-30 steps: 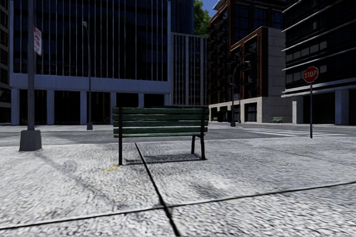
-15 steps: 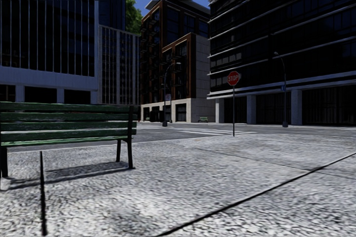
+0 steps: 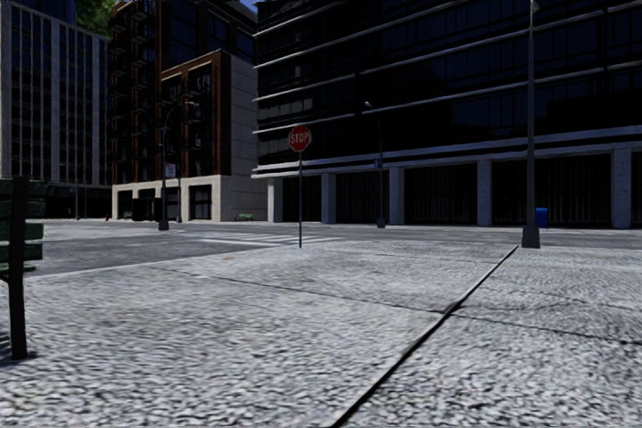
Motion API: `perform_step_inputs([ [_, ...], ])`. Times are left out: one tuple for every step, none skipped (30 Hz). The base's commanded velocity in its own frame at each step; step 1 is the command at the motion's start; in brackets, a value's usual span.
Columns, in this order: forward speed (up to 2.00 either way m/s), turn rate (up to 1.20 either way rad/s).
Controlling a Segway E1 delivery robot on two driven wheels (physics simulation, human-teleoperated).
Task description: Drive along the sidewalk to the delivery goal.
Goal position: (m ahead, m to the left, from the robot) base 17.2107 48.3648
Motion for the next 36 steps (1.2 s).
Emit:
perform_step_inputs([
  [1.39, 0.00],
  [1.39, 0.00],
  [1.39, 0.00],
  [1.39, 0.00],
  [1.39, 0.00],
  [1.39, 0.00],
  [1.39, 0.00],
  [1.39, 0.00],
  [1.39, 0.00],
  [1.39, 0.00],
  [1.39, 0.00],
  [1.58, 0.00],
  [2.00, 0.00],
  [2.00, 0.00],
  [2.00, 0.00],
  [2.00, 0.00],
  [2.00, 0.00],
  [2.00, 0.00],
  [2.00, 0.00],
  [2.00, 0.00],
  [2.00, 0.00],
  [2.00, 0.00],
  [2.00, 0.00],
  [2.00, 0.00],
  [2.00, 0.00],
  [2.00, 0.00],
  [2.00, 0.00],
  [2.00, 0.00],
  [2.00, 0.00],
  [2.00, 0.00],
  [2.00, 0.00],
  [2.00, 0.00],
  [2.00, 0.00],
  [2.00, 0.00],
  [2.00, 0.00],
  [2.00, 0.00],
])
